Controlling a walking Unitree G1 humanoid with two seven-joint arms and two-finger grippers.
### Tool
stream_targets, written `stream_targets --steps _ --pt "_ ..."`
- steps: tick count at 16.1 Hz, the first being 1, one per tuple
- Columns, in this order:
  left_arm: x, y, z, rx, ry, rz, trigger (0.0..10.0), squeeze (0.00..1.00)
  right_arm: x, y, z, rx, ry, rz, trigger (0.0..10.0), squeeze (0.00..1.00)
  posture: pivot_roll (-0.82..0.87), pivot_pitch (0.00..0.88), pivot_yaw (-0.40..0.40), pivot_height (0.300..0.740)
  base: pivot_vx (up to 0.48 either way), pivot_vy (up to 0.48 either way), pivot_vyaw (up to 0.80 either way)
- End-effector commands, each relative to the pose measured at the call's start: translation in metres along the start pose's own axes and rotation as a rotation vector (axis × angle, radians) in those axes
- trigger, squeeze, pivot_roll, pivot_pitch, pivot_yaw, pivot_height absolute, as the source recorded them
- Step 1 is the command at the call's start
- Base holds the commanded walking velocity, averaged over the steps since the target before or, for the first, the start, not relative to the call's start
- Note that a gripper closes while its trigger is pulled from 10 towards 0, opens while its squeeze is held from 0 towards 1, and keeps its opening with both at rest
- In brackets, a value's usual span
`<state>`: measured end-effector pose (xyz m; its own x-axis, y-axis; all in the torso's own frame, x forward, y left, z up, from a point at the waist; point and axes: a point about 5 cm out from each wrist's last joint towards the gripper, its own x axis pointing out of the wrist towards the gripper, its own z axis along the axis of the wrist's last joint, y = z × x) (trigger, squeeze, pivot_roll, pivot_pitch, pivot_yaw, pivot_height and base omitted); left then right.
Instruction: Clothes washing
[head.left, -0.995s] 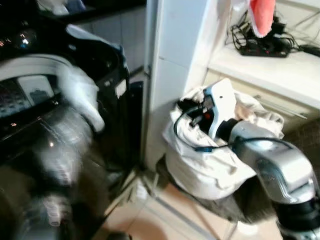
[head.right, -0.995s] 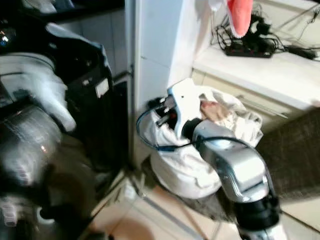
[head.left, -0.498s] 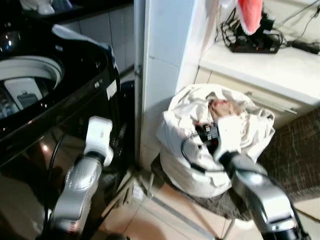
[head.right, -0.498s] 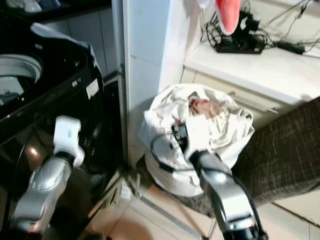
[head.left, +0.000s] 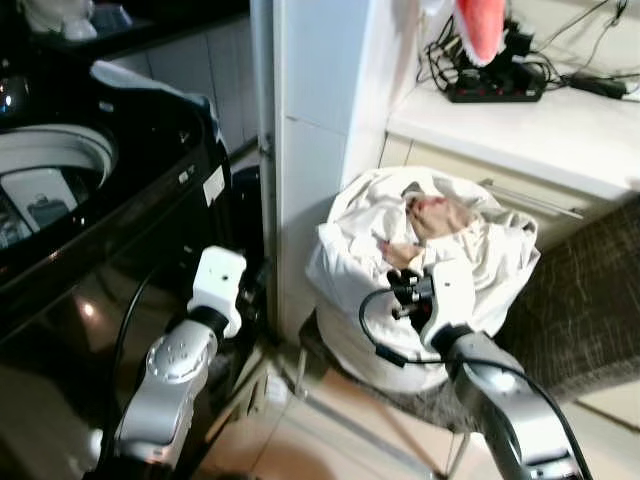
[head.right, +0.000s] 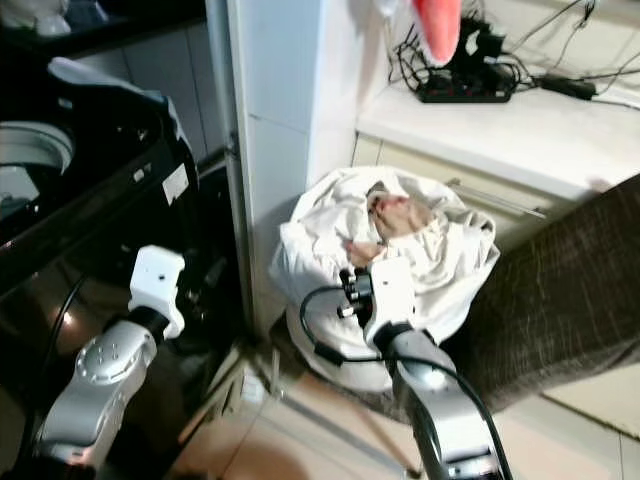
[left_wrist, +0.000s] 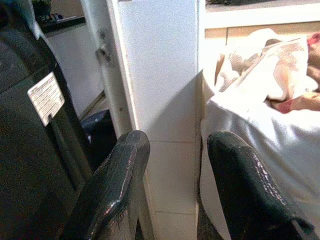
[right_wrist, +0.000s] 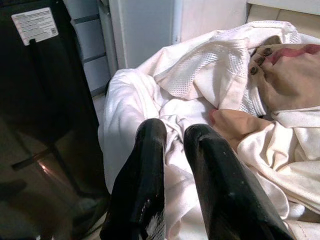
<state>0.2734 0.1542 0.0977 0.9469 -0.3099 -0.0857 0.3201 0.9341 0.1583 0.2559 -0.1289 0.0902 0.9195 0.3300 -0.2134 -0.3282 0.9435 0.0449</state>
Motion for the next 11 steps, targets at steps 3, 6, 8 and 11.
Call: stream_targets --steps 3,6,8,11 --pt "0.0021 0.003 0.0041 0.017 -0.009 0.012 10.0 0.0 0.0007 0.0 0.005 -0.022 -0.025 0.027 10.0 0.0 0.02 0.0 -0.021 0.74 0.349 0.0 0.8" --pt "0.0013 0.0062 0.0047 0.017 -0.011 0.022 10.0 0.0 0.002 -0.0025 0.0092 0.009 -0.039 0.019 10.0 0.0 0.03 0.0 -0.031 0.74 0.345 0.0 0.15" --pt "0.0015 0.0058 0.0051 0.023 -0.011 0.011 10.0 0.0 0.002 -0.0024 0.0105 0.008 -0.046 0.019 10.0 0.0 0.03 0.0 -0.031 0.74 0.321 0.0 0.0" --pt "0.003 0.0035 0.0059 0.025 -0.012 -0.011 10.0 0.0 0.0006 -0.0022 0.0118 0.01 -0.056 0.011 10.0 0.0 0.03 0.0 -0.025 0.74 0.31 0.0 0.0"
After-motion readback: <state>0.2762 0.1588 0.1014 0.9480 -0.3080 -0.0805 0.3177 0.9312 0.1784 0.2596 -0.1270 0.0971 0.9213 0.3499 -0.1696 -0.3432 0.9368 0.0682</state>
